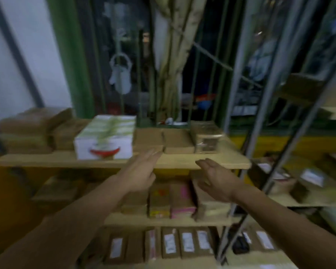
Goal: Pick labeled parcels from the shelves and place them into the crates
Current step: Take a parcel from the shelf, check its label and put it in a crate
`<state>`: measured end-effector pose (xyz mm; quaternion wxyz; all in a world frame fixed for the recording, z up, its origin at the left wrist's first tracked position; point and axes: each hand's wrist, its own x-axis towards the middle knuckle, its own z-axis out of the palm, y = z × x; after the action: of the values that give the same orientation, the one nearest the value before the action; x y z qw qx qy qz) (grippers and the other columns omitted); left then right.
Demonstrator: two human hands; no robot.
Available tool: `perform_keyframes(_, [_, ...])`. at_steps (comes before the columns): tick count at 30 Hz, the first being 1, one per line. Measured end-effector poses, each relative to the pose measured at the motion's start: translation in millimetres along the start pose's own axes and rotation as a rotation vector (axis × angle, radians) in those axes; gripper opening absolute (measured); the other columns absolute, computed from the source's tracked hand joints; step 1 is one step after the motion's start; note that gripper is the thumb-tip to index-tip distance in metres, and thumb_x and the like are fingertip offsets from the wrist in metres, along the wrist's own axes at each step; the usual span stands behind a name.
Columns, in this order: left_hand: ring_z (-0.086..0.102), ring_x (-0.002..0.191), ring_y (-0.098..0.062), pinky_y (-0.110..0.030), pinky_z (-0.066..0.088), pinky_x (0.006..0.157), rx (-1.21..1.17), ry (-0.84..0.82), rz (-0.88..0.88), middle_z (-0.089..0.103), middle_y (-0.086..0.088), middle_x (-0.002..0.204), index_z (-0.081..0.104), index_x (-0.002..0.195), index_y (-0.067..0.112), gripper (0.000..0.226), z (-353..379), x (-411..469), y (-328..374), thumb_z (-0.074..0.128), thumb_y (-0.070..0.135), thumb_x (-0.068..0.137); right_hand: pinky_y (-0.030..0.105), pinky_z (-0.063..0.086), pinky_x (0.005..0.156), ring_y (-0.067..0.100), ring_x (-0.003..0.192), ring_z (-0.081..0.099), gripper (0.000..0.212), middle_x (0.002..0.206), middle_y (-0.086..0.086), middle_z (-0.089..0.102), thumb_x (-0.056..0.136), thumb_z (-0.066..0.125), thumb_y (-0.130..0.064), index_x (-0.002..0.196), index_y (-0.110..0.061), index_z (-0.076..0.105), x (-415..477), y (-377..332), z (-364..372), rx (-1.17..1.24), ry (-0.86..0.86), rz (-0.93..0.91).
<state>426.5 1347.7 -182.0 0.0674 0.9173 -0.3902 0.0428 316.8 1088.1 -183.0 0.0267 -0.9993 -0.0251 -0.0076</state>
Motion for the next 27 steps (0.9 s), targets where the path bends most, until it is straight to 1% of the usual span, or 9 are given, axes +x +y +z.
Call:
perform_keyframes(3, [0.013, 0.155, -0.02, -0.041, 0.021, 0.124, 0.016, 0.005, 0.136, 0.007, 0.003, 0.169, 0.011, 0.162, 0.028, 0.077, 3.1, 55.9, 100.2, 0.048, 0.018, 0.096, 0.035, 0.027, 0.119, 0.022, 0.153, 0.019, 0.072, 0.166, 0.003, 0.022, 0.103, 0.047, -0.046, 0.161, -0.018, 0.016, -62.3, 94.4, -17.5, -0.054, 0.084, 0.098])
perform_keyframes(6, [0.009, 0.155, -0.02, -0.038, 0.015, 0.124, 0.062, 0.03, 0.283, 0.007, 0.0, 0.169, 0.014, 0.161, 0.021, 0.075, 0.9, 104.5, 191.6, 0.048, 0.017, 0.094, 0.033, 0.027, 0.119, 0.021, 0.153, 0.022, 0.072, 0.166, 0.003, 0.023, 0.101, 0.051, -0.044, 0.16, -0.019, 0.019, -122.4, 171.0, -34.5, -0.046, 0.114, 0.209])
perform_keyframes(9, [0.012, 0.155, -0.022, -0.039, 0.018, 0.124, 0.074, 0.01, 0.375, 0.01, -0.004, 0.17, 0.017, 0.161, 0.019, 0.073, 4.1, 145.3, 269.6, 0.048, 0.018, 0.095, 0.034, 0.031, 0.118, 0.022, 0.152, 0.024, 0.073, 0.166, 0.001, 0.024, 0.101, 0.052, -0.046, 0.161, -0.022, 0.017, -178.7, 234.0, -44.0, -0.032, 0.13, 0.317])
perform_keyframes(12, [0.012, 0.155, -0.022, -0.042, 0.021, 0.124, 0.066, -0.003, 0.435, 0.008, -0.003, 0.17, 0.017, 0.161, 0.02, 0.075, 12.4, 186.7, 334.5, 0.05, 0.019, 0.094, 0.031, 0.024, 0.122, 0.021, 0.153, 0.023, 0.071, 0.166, 0.004, 0.025, 0.102, 0.049, -0.046, 0.16, -0.017, 0.021, -223.0, 284.5, -54.6, -0.055, 0.137, 0.393])
perform_keyframes(14, [0.01, 0.156, -0.02, -0.042, 0.021, 0.124, 0.06, -0.014, 0.504, 0.007, -0.001, 0.17, 0.015, 0.161, 0.021, 0.073, 17.1, 210.7, 377.0, 0.049, 0.019, 0.096, 0.028, 0.019, 0.121, 0.019, 0.154, 0.02, 0.072, 0.167, 0.003, 0.023, 0.102, 0.049, -0.046, 0.16, -0.015, 0.019, -246.8, 317.3, -61.2, -0.054, 0.153, 0.461])
perform_keyframes(18, [0.006, 0.156, -0.02, -0.042, 0.018, 0.125, 0.081, -0.016, 0.634, 0.003, 0.0, 0.17, 0.011, 0.162, 0.02, 0.067, 34.0, 259.3, 455.1, 0.041, 0.035, 0.104, 0.032, 0.021, 0.122, 0.02, 0.154, 0.018, 0.074, 0.167, 0.003, 0.022, 0.102, 0.05, -0.046, 0.161, -0.018, 0.016, -282.0, 382.6, -64.7, -0.03, 0.165, 0.593])
perform_keyframes(20, [0.006, 0.156, -0.02, -0.042, 0.019, 0.124, 0.105, -0.025, 0.685, 0.002, 0.0, 0.17, 0.009, 0.162, 0.022, 0.069, 49.0, 288.7, 490.4, 0.043, 0.034, 0.103, 0.034, 0.024, 0.122, 0.022, 0.153, 0.021, 0.073, 0.166, 0.004, 0.024, 0.102, 0.05, -0.046, 0.161, -0.018, 0.018, -295.0, 416.2, -65.8, -0.035, 0.154, 0.652])
perform_keyframes(23, [0.004, 0.156, -0.022, -0.041, 0.019, 0.124, 0.121, -0.066, 0.731, 0.0, -0.002, 0.17, 0.009, 0.163, 0.018, 0.072, 68.0, 336.0, 543.2, 0.045, 0.026, 0.102, 0.036, 0.024, 0.123, 0.022, 0.153, 0.021, 0.073, 0.166, 0.005, 0.025, 0.102, 0.05, -0.047, 0.161, -0.017, 0.019, -310.2, 475.5, -64.6, -0.065, 0.145, 0.73])
perform_keyframes(27, [-0.003, 0.157, -0.022, -0.044, 0.011, 0.126, 0.086, -0.103, 0.726, -0.007, -0.003, 0.17, 0.001, 0.163, 0.019, 0.075, 92.2, 405.1, 604.4, 0.044, 0.026, 0.102, 0.04, 0.026, 0.124, 0.023, 0.153, 0.021, 0.073, 0.166, 0.004, 0.024, 0.101, 0.051, -0.047, 0.161, -0.02, 0.018, -324.8, 561.6, -62.5, -0.112, 0.101, 0.813])
